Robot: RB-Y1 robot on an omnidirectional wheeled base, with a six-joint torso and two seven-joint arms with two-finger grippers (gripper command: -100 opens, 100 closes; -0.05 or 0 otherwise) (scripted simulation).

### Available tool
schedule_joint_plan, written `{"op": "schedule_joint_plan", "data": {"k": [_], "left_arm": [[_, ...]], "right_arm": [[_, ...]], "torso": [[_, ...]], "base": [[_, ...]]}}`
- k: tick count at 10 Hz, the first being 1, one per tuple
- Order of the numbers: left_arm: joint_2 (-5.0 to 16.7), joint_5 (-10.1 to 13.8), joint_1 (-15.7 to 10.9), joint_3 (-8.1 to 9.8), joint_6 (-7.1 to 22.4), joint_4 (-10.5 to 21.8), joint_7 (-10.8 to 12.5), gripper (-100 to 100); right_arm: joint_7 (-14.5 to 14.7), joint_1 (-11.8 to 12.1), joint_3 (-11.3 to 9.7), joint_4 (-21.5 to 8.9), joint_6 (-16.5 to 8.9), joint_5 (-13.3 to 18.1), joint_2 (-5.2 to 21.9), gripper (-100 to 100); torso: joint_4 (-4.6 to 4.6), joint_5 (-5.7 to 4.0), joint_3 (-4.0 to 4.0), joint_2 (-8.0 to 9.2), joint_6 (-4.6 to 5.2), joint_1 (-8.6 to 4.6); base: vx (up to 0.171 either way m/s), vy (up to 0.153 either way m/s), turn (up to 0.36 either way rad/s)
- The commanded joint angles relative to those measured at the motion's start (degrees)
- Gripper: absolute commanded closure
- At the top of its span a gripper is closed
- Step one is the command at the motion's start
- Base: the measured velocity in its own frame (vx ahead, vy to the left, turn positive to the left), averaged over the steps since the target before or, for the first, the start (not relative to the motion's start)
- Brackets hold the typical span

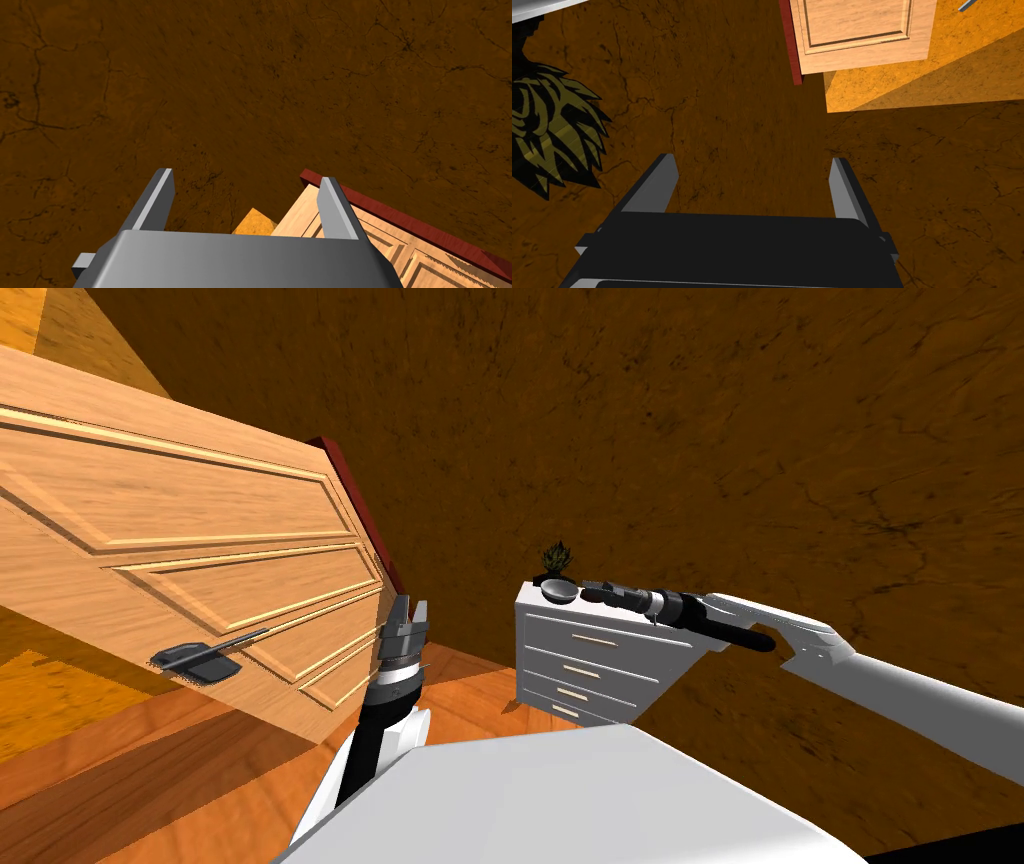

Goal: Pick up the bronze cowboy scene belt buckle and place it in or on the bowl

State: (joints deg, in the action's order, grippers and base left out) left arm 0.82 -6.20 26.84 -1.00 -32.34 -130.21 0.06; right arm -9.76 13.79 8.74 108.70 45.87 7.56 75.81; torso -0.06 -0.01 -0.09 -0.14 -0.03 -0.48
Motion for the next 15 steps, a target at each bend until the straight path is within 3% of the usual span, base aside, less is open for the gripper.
{"op": "schedule_joint_plan", "data": {"k": [1,7,9,15], "left_arm": [[0.00,0.00,0.00,0.00,0.00,0.00,0.00,0],[0.00,0.00,0.01,0.01,0.00,0.00,0.00,0],[0.00,0.00,0.01,0.01,0.00,0.00,0.00,0],[0.00,0.00,0.01,0.01,0.00,0.00,0.00,0]], "right_arm": [[-0.54,-0.14,-0.09,-0.71,0.41,0.46,2.86,-100],[-3.90,1.28,0.56,-5.79,3.12,3.37,13.03,-100],[-3.90,1.28,0.56,-5.79,3.12,3.37,15.74,-100],[-7.40,3.99,0.72,-10.72,5.51,6.73,25.89,-100]], "torso": [[0.00,0.00,0.00,0.00,0.00,0.00],[0.00,-0.02,-0.01,-0.01,0.05,-0.03],[0.00,-0.04,-0.01,-0.02,0.06,-0.09],[0.01,-0.03,0.01,0.02,0.08,0.01]], "base": [[0.017,-0.040,0.121],[0.015,-0.044,0.125],[0.013,-0.044,0.040],[0.009,-0.047,0.118]]}}
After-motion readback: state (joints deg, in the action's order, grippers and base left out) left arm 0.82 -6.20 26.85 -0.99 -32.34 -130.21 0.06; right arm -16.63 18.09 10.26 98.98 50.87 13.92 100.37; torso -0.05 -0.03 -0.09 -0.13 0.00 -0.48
